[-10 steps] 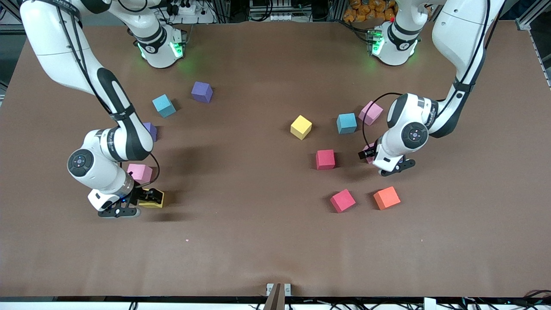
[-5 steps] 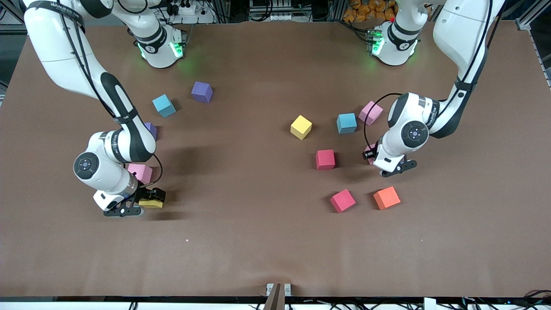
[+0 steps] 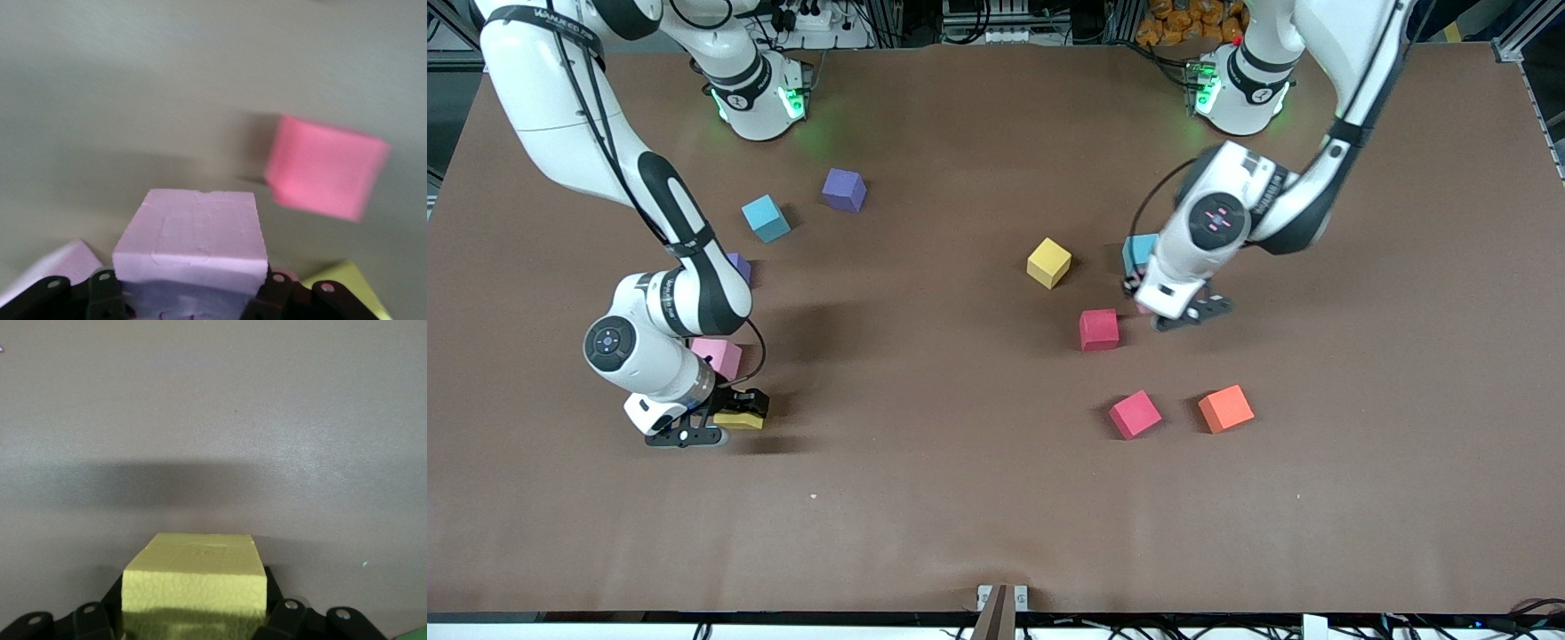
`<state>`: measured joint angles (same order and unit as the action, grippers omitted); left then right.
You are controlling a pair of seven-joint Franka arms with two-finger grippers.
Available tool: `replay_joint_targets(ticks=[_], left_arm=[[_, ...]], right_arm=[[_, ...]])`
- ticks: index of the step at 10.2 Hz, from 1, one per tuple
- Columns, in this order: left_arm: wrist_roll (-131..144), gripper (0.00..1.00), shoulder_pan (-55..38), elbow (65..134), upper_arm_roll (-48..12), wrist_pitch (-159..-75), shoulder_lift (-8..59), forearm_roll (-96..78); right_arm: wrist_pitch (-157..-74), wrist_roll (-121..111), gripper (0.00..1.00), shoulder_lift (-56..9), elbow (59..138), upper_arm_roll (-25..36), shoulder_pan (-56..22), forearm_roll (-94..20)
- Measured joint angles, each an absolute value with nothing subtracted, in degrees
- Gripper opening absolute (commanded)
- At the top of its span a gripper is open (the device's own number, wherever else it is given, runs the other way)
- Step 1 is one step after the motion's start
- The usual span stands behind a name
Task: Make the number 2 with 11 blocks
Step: 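Lift the pink cube with the left gripper toward the table middle, then lower the pink cube at the table middle and open the left gripper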
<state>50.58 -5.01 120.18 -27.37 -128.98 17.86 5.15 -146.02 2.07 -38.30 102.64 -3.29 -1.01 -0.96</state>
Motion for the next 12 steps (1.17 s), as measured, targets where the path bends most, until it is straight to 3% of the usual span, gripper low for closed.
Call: replay_joint_targets(ticks=[2, 4, 9, 12], left_arm=[[57.3, 0.0, -7.3, 117.2, -32.4, -129.0, 18.7, 5.2], [63.3, 0.0, -14.5, 113.3, -33.2, -129.0, 21.5, 5.2], [72.0, 0.0, -29.9, 102.1, -32.2, -129.0, 34.1, 7.1], [74.7, 0.0, -39.7, 97.3, -27.4, -129.0, 40.6, 8.7]], right_arm=[[-145.9, 2.6, 0.64, -38.3, 102.2, -3.3, -1.4, -1.0], [-145.4, 2.7, 0.63, -38.1, 101.6, -3.4, -1.6, -1.0], [-134.3, 2.5, 0.63, -32.8, 97.9, -3.3, -1.7, -0.9], [-128.0, 0.3, 0.63, -28.9, 97.8, -3.0, -1.1, -0.9]])
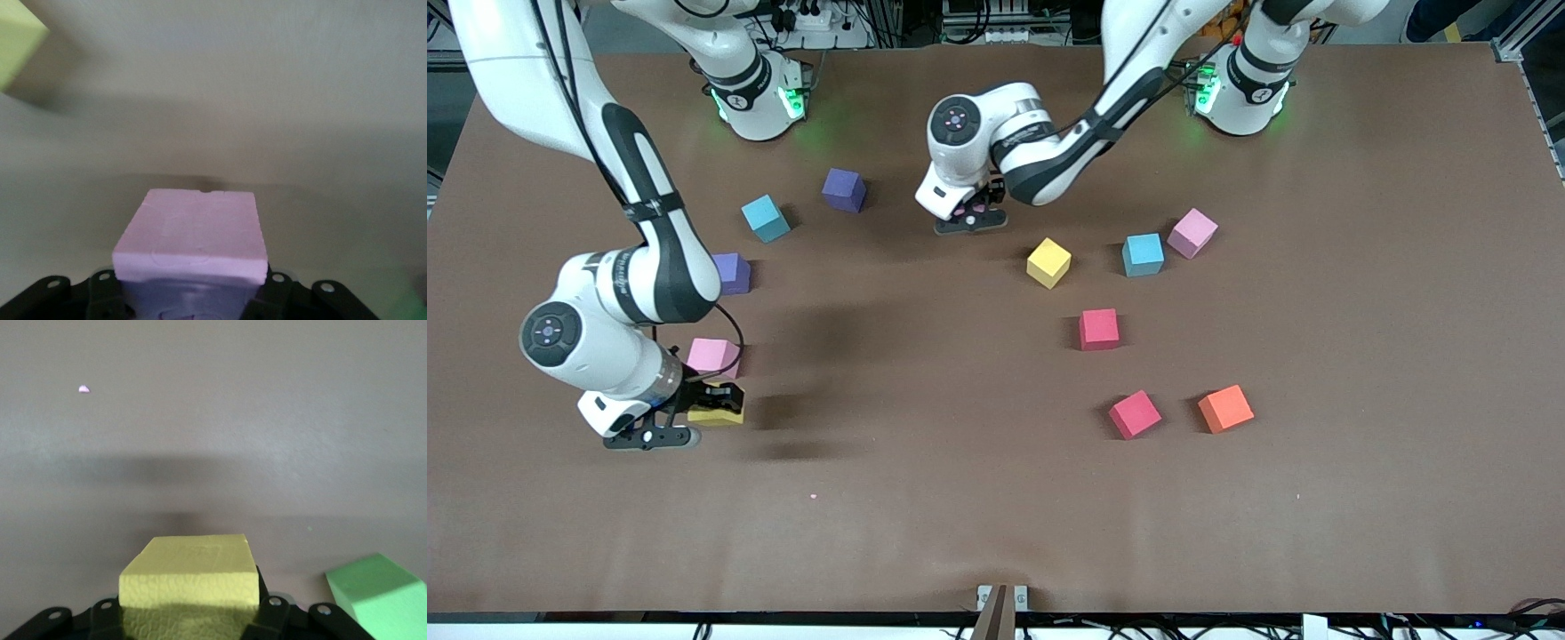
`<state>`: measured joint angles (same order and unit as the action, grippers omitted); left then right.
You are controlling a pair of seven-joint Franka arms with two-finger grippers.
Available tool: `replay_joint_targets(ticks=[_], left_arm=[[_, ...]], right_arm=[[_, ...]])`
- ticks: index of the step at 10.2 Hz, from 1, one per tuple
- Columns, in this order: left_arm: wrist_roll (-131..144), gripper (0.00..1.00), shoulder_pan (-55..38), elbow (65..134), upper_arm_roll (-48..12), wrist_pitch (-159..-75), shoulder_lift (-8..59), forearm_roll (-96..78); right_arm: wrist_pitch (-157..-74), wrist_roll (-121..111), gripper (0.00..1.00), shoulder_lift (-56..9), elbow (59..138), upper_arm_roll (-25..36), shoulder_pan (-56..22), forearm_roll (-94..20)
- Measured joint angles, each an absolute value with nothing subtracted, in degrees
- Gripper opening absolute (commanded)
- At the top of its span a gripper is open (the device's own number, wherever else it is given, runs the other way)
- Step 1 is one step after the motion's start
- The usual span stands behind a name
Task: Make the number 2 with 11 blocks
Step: 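Lower the pink cube at the table middle and open the left gripper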
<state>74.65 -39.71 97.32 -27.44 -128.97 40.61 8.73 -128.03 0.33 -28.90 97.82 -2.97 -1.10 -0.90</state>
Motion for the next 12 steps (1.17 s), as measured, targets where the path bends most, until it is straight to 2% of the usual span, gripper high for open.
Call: replay_joint_targets(ticks=[2, 4, 9, 10, 11, 12], left_arm=[[74.8, 0.0, -43.2, 96.5, -26.2, -129.0, 41.6, 8.8], [74.8, 0.0, -44.7, 96.4, -26.0, -128.8, 42.1, 9.5], [74.7, 0.0, -45.5, 96.0, -25.8, -128.7, 44.1, 12.0], [74.7, 0.03, -45.5, 96.0, -25.8, -128.7, 44.1, 12.0], [74.5, 0.61, -45.5, 96.0, -25.8, -128.7, 44.1, 12.1], [74.3, 1.0, -45.5, 95.9, -25.8, -128.7, 44.1, 12.3]], right_arm=[[-122.1, -1.1, 0.62, -25.2, 97.8, -3.1, -1.0, -0.9], [-119.4, -3.5, 0.59, -23.2, 98.3, -3.6, -1.1, -0.9], [-118.5, -5.5, 0.6, -23.2, 99.2, -3.7, -1.1, -0.9], [-118.5, -5.6, 0.6, -23.2, 99.2, -3.8, -1.1, -0.9], [-118.5, -5.8, 0.6, -23.2, 99.2, -4.0, -1.1, -0.9], [-118.5, -6.1, 0.6, -23.2, 99.2, -4.2, -1.1, -0.9]])
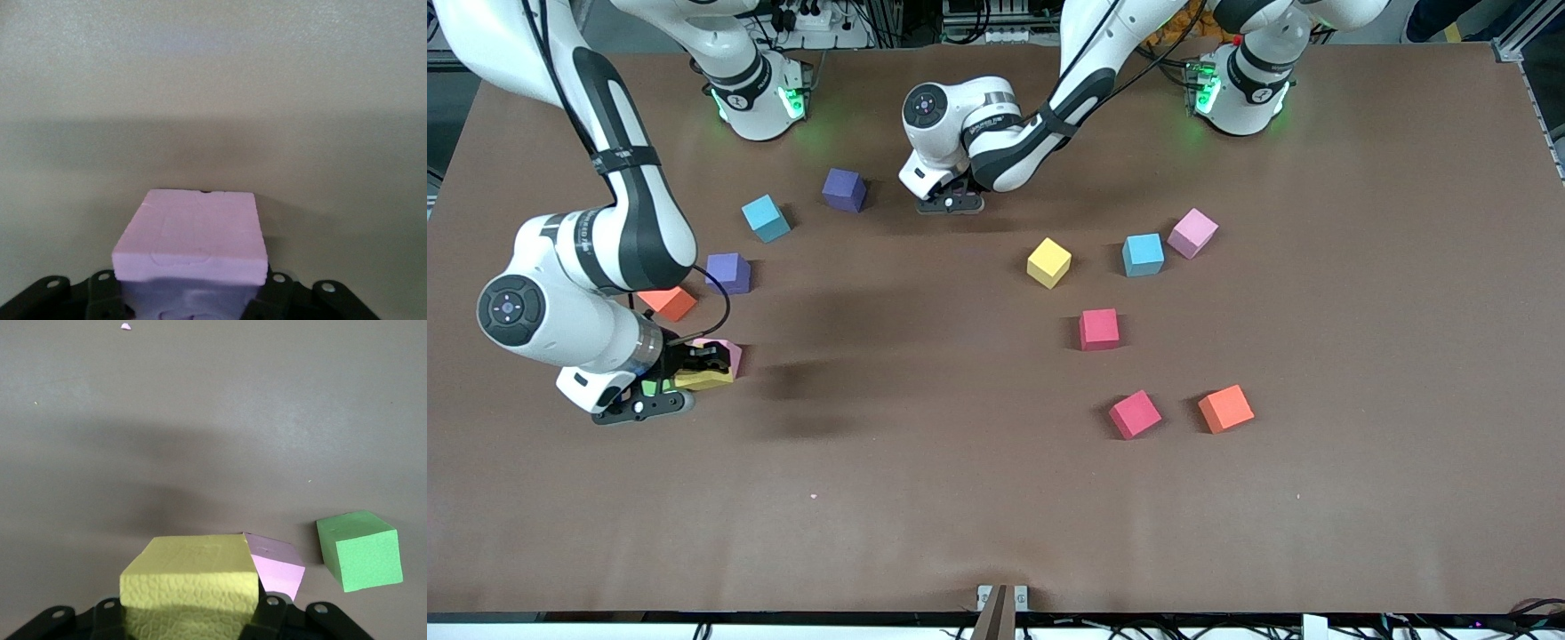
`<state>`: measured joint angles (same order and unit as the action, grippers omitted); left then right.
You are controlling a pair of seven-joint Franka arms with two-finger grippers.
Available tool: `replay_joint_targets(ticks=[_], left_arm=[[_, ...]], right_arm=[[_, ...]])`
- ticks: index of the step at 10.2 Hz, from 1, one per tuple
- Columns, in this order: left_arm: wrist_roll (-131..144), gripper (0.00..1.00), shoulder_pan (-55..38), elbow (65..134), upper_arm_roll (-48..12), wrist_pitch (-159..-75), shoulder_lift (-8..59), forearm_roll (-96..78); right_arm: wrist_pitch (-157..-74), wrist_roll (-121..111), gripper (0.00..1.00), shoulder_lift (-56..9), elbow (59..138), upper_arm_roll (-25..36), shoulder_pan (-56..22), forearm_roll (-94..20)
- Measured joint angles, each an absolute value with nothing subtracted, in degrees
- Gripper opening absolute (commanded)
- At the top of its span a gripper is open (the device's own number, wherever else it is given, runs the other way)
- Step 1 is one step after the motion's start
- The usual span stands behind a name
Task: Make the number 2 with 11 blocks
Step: 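Lower the pink cube at the table middle and open the left gripper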
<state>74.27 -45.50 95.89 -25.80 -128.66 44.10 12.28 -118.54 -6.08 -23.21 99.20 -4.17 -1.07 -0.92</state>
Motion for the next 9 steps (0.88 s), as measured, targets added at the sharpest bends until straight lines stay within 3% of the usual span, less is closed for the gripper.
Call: replay_joint_targets(ticks=[6, 9], left_arm=[[73.1, 1.0, -44.8, 93.2, -25.3, -128.6, 43.5, 12.7], [74.9, 1.0, -41.0, 92.3, -25.1, -124.8, 39.0, 12.7]], right_arm=[[-118.4, -8.2, 0.6, -23.2, 99.2, -4.4, -1.1, -0.9], [-118.3, -15.5, 0.6, -23.2, 99.4, -4.5, -1.1, -0.9]])
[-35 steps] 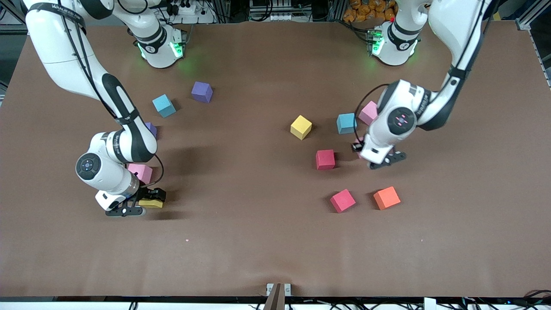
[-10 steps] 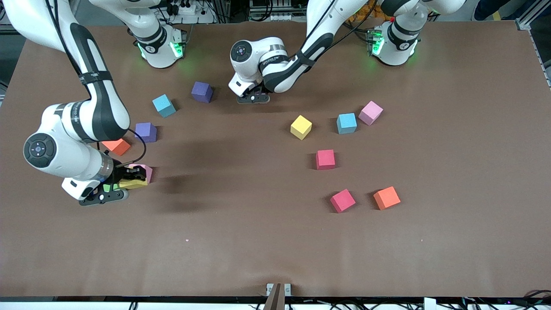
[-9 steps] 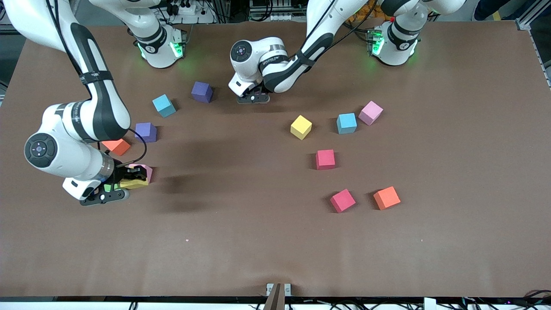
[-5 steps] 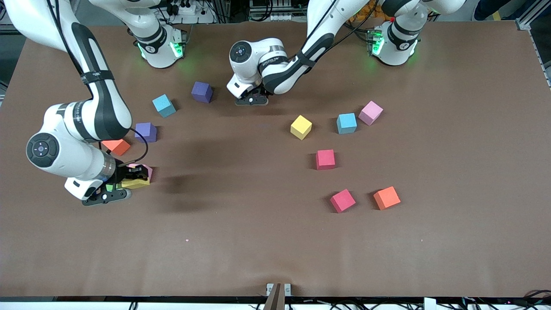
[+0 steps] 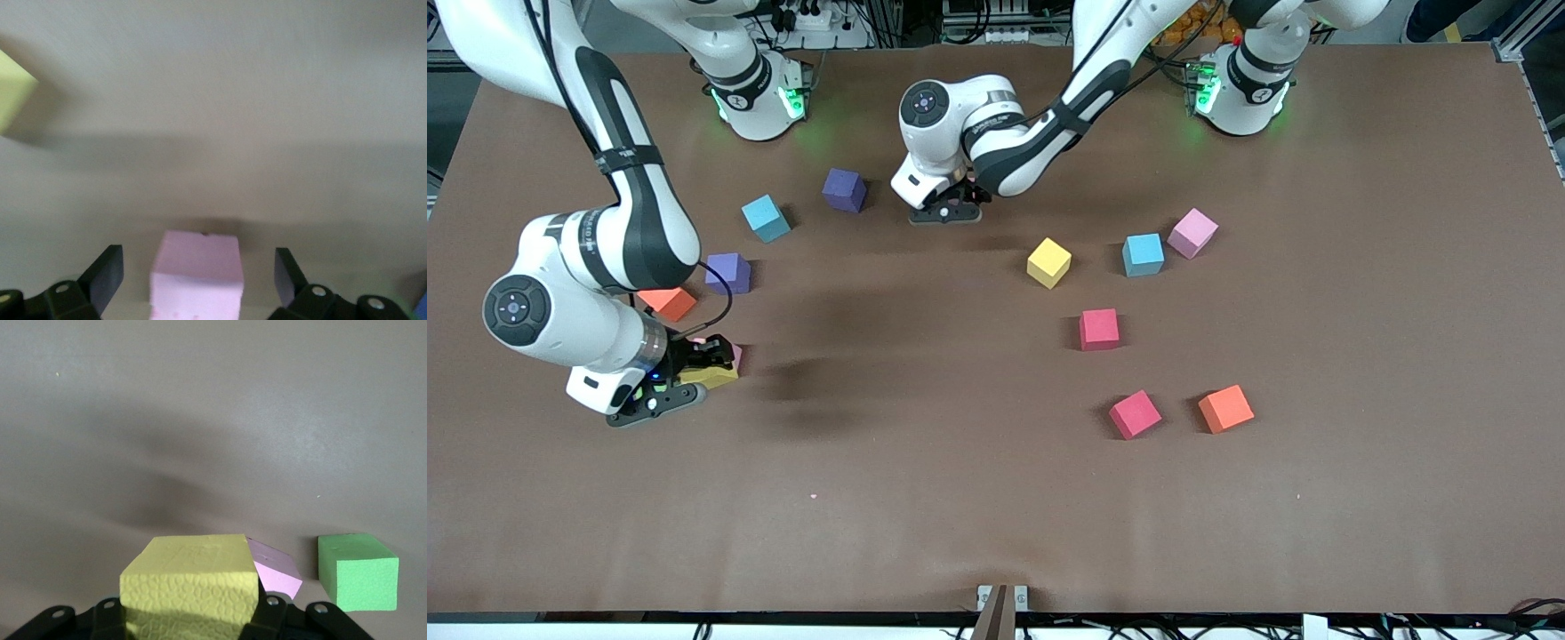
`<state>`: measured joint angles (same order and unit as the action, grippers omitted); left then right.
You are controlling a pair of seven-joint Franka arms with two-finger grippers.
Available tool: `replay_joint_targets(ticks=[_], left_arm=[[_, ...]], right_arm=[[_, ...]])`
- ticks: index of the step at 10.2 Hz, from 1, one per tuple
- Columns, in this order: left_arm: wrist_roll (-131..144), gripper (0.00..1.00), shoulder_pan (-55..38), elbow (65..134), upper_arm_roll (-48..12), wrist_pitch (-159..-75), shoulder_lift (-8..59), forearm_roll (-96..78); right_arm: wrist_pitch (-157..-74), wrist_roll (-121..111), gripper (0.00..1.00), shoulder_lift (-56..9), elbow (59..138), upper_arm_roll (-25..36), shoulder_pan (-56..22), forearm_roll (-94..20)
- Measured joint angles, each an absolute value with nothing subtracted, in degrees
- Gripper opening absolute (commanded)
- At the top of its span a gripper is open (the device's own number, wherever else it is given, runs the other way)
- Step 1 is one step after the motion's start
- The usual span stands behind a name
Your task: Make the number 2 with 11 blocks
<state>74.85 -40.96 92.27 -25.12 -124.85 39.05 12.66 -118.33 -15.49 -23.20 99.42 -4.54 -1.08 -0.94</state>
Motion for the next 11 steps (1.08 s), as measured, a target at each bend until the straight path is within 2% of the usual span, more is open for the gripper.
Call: replay_joint_targets(ticks=[3, 6, 9, 11], left_arm=[[83.6, 1.0, -32.9, 93.4, -24.8, -121.0, 34.0, 12.7], [83.3, 1.0, -22.0, 95.6, -24.6, -121.0, 33.2, 15.2], [73.5, 1.0, -16.3, 97.0, -24.6, -121.8, 33.4, 16.3], [66.3, 1.0, -14.2, 98.8, -24.6, -125.2, 33.5, 16.3]], right_arm=[[-118.2, -23.8, 0.6, -23.0, 99.7, -6.4, -1.2, -1.0], [-118.2, -37.7, 0.62, -22.9, 100.1, -7.7, -1.1, -1.0], [-118.2, -39.9, 0.61, -22.9, 100.7, -12.7, -1.5, -1.0], [-120.0, -40.1, 0.61, -22.7, 101.9, -16.3, -3.2, -0.4]])
